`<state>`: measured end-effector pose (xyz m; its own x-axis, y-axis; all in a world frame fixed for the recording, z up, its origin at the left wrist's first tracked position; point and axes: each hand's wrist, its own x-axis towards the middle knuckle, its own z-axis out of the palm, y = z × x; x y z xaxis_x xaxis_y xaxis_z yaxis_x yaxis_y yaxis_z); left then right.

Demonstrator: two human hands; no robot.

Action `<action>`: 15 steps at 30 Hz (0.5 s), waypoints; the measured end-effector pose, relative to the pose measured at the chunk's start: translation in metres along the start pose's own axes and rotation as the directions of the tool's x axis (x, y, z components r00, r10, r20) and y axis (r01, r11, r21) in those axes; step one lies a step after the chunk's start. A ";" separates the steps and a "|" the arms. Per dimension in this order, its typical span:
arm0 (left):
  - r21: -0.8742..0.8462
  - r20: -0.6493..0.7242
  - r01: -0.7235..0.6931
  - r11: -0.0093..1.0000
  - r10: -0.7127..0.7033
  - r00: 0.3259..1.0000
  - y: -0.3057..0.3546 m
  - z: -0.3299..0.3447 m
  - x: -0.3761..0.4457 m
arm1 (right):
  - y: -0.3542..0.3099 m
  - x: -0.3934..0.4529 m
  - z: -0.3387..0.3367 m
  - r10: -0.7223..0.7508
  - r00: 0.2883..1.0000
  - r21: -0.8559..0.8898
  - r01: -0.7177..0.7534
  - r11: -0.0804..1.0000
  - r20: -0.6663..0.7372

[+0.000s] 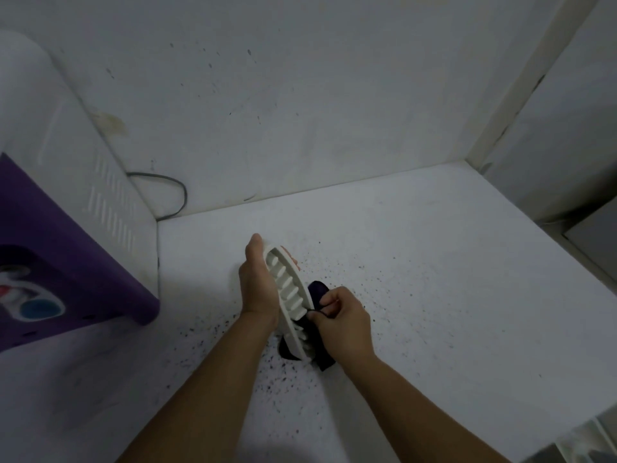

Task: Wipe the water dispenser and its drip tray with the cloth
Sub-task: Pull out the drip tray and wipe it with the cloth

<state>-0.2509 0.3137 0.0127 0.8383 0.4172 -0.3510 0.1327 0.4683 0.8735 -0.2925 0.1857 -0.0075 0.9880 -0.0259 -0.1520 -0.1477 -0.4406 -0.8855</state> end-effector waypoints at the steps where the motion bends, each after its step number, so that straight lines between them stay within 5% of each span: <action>1: 0.002 -0.018 0.002 1.000 -0.002 1.000 0.002 0.000 0.001 | -0.001 0.001 -0.001 0.012 1.000 0.006 -0.012 1.000 0.013; 11: -0.087 -0.160 -0.004 0.996 -0.011 0.987 0.003 -0.020 0.010 | 0.012 -0.021 0.000 -0.218 0.968 -0.163 0.236 0.958 0.124; 15: -0.070 -0.201 -0.003 0.998 -0.011 0.979 0.002 -0.018 0.007 | 0.004 -0.015 0.009 -0.152 0.988 -0.070 0.154 0.986 0.037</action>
<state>-0.2544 0.3315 0.0061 0.7131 0.5603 -0.4212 0.0929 0.5200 0.8491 -0.3085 0.1922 -0.0124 0.9967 0.0746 -0.0322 0.0096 -0.5010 -0.8654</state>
